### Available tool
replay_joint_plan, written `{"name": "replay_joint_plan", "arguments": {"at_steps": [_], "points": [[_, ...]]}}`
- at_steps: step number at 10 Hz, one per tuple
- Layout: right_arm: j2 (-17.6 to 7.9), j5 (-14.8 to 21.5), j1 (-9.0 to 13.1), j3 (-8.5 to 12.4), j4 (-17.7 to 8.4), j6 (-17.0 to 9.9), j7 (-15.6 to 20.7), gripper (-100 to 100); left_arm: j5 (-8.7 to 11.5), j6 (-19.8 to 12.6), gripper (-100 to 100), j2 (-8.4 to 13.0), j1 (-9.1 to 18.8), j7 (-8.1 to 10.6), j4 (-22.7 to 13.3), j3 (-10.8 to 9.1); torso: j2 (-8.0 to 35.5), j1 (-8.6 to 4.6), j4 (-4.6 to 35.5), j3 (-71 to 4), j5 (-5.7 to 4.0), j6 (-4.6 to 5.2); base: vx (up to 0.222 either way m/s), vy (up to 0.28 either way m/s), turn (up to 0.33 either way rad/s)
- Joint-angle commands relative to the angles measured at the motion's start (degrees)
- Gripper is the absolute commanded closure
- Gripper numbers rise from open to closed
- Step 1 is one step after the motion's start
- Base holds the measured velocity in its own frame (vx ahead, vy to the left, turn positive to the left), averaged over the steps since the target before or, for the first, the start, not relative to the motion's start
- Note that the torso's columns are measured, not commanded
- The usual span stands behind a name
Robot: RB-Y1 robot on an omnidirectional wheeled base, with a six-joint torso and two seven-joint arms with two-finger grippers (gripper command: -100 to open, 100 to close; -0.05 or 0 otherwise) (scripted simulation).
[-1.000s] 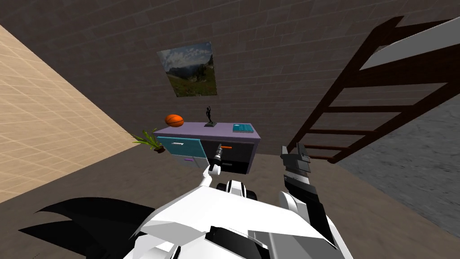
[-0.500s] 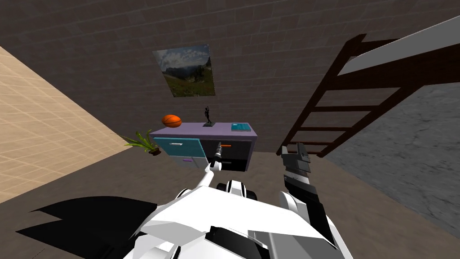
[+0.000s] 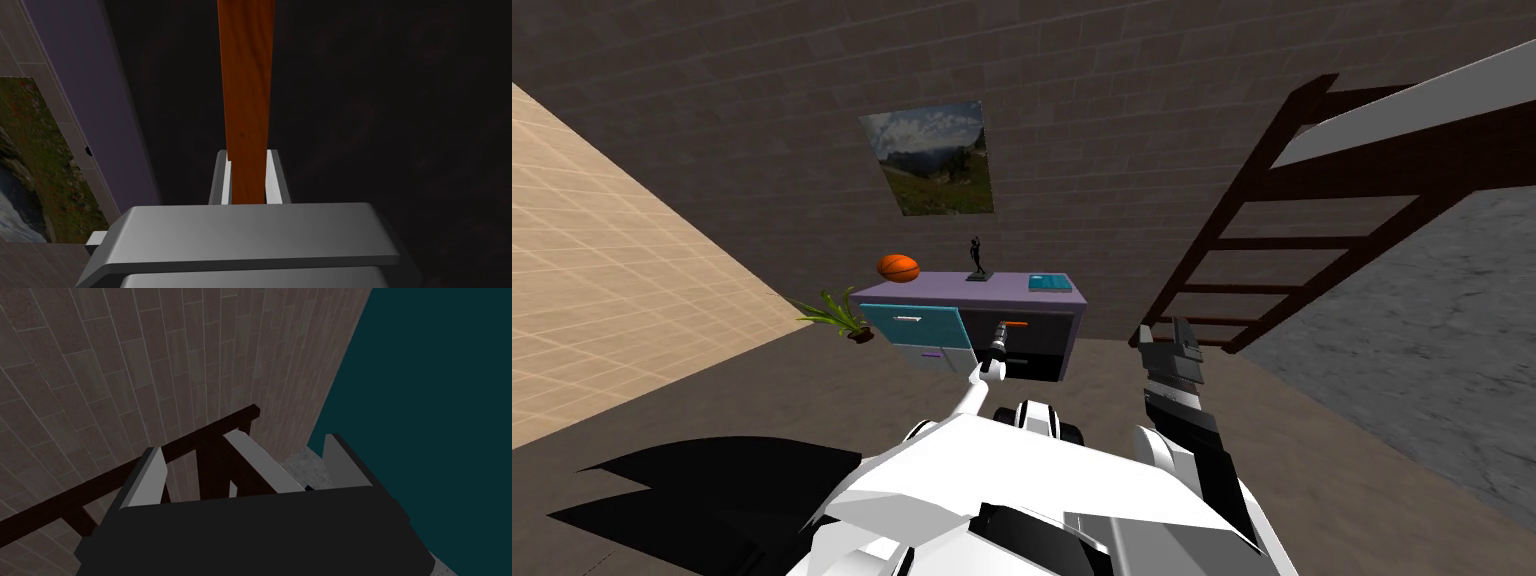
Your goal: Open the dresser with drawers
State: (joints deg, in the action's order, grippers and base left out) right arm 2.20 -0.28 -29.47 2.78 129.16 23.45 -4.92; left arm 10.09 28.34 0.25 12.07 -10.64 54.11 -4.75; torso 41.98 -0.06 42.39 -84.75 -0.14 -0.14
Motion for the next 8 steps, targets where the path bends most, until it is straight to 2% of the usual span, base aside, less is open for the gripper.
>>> {"name": "replay_joint_plan", "arguments": {"at_steps": [1, 2, 3, 4, 5, 6, 7, 8], "points": [[0.0, 0.0, 0.0, 0.0, 0.0, 0.0, 0.0, 0, -1.7, -0.1, 100, 0.8, -4.6, 2.09, 4.7, 3.10, 0.0, 0.13, 0.0, 0.0, 0.07, 0.14, 0.118, -0.033, 0.145], [0.0, 0.0, 0.0, 0.0, 0.0, 0.0, 0.0, 0, -1.7, -0.1, 100, 0.8, -5.3, 2.09, 5.9, 3.10, 0.0, 0.20, -0.1, 0.0, 0.13, 0.16, 0.071, -0.025, 0.103], [0.0, 0.0, 0.0, 0.0, 0.0, 0.0, 0.0, 0, -2.7, -0.4, 100, 1.2, -7.8, 3.34, 8.0, 5.11, 0.0, 0.29, -0.1, 0.0, 0.15, 0.14, 0.076, -0.026, 0.173], [0.0, 0.0, 0.0, 0.0, 0.0, 0.0, 0.0, 0, -2.7, -0.4, 100, 1.2, -8.3, 3.34, 9.1, 5.11, 0.0, 0.32, -0.2, 0.0, 0.16, -0.01, 0.070, -0.026, 0.082], [0.0, 0.0, 0.0, 0.0, 0.0, 0.0, 0.0, 0, -3.8, -0.7, 100, 1.7, -10.7, 4.58, 11.4, 7.13, 0.2, 0.29, -0.2, 0.1, 0.17, 0.02, 0.088, -0.015, 0.160], [0.0, 0.0, 0.0, 0.0, 0.0, 0.0, 0.0, 0, -3.8, -0.7, 100, 1.7, -11.4, 4.58, 12.2, 7.13, 0.2, 0.30, -0.2, 0.1, 0.16, -0.07, 0.081, -0.024, 0.098], [0.0, 0.0, 0.0, 0.0, 0.0, 0.0, 0.0, 0, -4.8, -0.9, 100, 2.1, -13.3, 5.83, 14.0, 9.15, 0.2, 0.29, -0.2, 0.1, 0.18, -0.01, 0.093, -0.029, 0.194], [0.0, 0.0, 0.0, 0.0, 0.0, 0.0, 0.0, 0, -4.8, -0.9, 100, 2.1, -14.4, 5.83, 14.9, 9.15, 0.1, 0.24, -0.2, 0.1, 0.18, 0.01, 0.087, -0.026, 0.088]]}}
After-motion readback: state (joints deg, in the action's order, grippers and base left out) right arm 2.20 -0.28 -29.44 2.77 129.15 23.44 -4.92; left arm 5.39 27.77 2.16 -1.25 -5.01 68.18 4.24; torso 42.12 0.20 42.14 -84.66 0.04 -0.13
